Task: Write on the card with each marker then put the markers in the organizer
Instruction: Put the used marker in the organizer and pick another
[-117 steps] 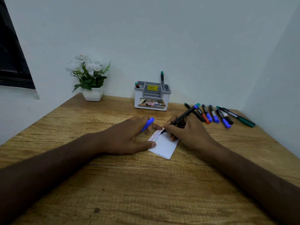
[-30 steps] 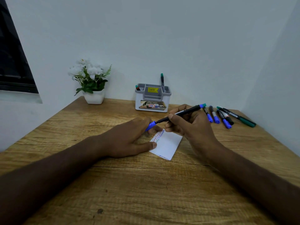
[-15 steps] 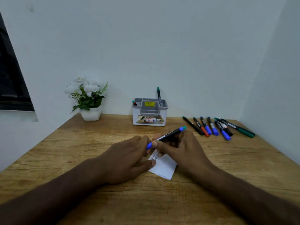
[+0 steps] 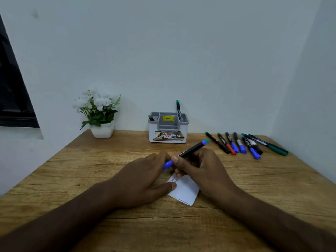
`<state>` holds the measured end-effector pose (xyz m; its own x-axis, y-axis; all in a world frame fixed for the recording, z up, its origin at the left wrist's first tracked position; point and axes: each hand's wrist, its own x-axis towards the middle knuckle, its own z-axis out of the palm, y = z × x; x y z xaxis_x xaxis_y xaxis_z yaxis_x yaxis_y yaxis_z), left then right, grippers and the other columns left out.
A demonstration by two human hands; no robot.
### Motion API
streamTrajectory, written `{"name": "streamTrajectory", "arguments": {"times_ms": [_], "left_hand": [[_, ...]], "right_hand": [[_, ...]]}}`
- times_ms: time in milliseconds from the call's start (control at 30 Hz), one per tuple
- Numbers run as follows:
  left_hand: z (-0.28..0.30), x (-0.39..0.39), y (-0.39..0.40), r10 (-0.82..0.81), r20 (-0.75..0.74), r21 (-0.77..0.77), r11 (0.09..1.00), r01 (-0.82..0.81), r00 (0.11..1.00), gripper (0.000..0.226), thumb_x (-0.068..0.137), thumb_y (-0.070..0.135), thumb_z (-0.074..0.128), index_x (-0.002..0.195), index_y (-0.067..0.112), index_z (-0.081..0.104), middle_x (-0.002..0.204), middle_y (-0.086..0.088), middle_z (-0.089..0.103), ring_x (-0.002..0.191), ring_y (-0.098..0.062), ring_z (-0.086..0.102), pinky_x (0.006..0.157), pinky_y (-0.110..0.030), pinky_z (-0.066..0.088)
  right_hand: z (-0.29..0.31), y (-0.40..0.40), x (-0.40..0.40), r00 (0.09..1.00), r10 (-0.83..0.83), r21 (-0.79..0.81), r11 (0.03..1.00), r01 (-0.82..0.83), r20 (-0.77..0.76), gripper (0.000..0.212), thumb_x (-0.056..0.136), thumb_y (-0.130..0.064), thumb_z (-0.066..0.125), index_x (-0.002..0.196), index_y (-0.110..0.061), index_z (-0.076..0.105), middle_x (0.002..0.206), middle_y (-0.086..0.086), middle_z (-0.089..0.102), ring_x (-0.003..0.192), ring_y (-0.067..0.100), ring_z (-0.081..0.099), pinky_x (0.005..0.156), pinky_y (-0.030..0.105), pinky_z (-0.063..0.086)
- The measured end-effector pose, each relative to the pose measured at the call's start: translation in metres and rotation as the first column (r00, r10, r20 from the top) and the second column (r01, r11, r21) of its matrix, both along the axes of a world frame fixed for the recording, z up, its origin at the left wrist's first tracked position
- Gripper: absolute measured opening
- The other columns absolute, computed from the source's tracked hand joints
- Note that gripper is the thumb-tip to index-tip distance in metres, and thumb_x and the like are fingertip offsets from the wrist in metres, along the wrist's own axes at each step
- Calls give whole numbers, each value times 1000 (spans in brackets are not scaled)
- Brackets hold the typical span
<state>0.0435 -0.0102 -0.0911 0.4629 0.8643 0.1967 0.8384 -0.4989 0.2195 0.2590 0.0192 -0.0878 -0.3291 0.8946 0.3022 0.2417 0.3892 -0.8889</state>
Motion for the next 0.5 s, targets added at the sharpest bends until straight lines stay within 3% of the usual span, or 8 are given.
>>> {"name": "streamTrajectory", "arguments": {"times_ms": [100, 167, 200, 267, 333, 400, 500], "left_hand": [[-1, 0, 1, 2, 112, -23, 1000, 0, 994, 68, 96, 71, 58, 144, 58, 12, 110, 30, 56, 100, 12, 56, 73, -20, 45], [-1, -1, 1, -25, 140, -46, 998, 32, 990, 73, 95, 71, 59, 133, 82, -2, 138, 35, 54, 122, 16, 51, 91, -29, 51], [0, 0, 1, -33, 136, -56, 998, 41, 990, 74, 96, 71, 59, 128, 87, -6, 152, 36, 45, 135, 11, 47, 101, -36, 51], [1, 0, 2, -43, 129, -61, 997, 52, 991, 71, 96, 71, 59, 124, 91, -3, 162, 37, 33, 147, 4, 40, 110, -41, 47], [1, -1, 3, -57, 133, -59, 996, 65, 989, 65, 96, 70, 59, 130, 89, 7, 163, 40, 26, 147, 8, 35, 113, -38, 44], [0, -2, 5, -63, 113, -56, 996, 69, 992, 59, 97, 69, 58, 145, 74, 25, 159, 45, 18, 142, 15, 30, 112, -34, 42], [-1, -3, 8, -53, 101, -59, 997, 59, 993, 59, 97, 69, 57, 152, 59, 38, 160, 43, 16, 140, 16, 28, 111, -33, 41]], "right_hand": [[7, 0, 3, 995, -55, 18, 998, 57, -82, 19, 98, -33, 72, 103, -15, 77, 84, 2, 82, 77, 16, 80, 80, 33, 65], [13, 7, 4, 982, -94, 59, 993, 104, -162, 18, 101, -31, 69, 101, -15, 76, 83, 4, 81, 76, 19, 79, 79, 35, 66], [17, 14, 5, 977, -121, 85, 987, 137, -175, 17, 103, -30, 67, 101, -17, 76, 83, 5, 81, 77, 19, 79, 79, 36, 66], [25, 31, 4, 969, -170, 111, 975, 191, -177, 16, 106, -30, 63, 100, -20, 75, 84, 6, 81, 78, 20, 79, 80, 38, 66], [37, 51, 0, 962, -230, 143, 957, 252, -150, 21, 108, -31, 60, 97, -19, 73, 79, 4, 80, 73, 16, 79, 78, 35, 65], [55, 76, -6, 936, -332, 247, 903, 351, -118, 26, 109, -32, 58, 96, -15, 73, 76, -1, 77, 67, 9, 75, 69, 25, 60], [87, 116, -16, 884, -463, 431, 785, 445, -70, 31, 110, -33, 56, 102, -6, 70, 84, 2, 74, 69, 17, 70, 66, 20, 52]]}}
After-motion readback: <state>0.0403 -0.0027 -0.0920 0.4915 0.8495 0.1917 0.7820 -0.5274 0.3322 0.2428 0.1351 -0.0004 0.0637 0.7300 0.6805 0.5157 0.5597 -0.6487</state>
